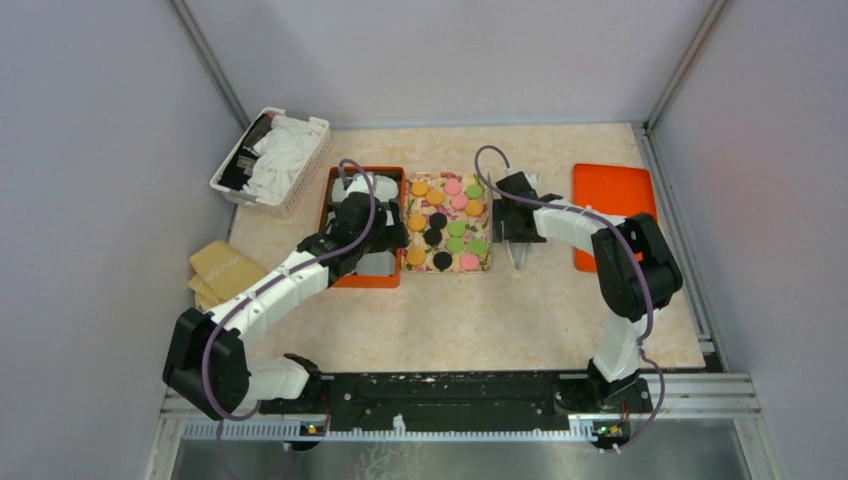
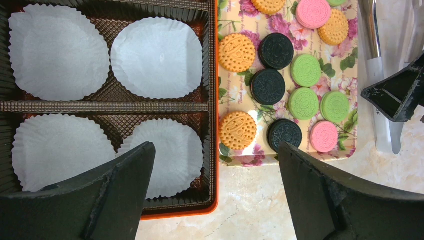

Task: Pack the cookies

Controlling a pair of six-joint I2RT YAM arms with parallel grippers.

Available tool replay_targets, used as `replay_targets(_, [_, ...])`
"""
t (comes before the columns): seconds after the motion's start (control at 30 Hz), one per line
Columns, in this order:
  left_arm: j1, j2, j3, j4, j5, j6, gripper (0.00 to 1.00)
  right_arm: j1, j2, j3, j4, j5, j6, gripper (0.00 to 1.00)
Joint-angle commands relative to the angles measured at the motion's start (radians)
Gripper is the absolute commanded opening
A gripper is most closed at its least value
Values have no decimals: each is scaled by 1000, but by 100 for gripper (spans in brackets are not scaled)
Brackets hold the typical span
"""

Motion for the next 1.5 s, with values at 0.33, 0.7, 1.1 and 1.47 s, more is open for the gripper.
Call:
replay_targets(0.33, [2, -30, -36, 38, -2, -12, 99, -23, 167, 234, -255, -17, -41, 69])
replay_targets(0.7, [2, -40, -55, 47, 9, -17, 99, -33, 270, 234, -271, -28, -42, 66])
replay_targets(1.1, [2, -23, -56, 65, 41, -29, 99, -33, 259, 147, -247, -53, -43, 80])
replay_targets(1.47, [1, -24, -55, 62, 39, -29, 99, -32, 258, 200, -275, -30, -42, 38])
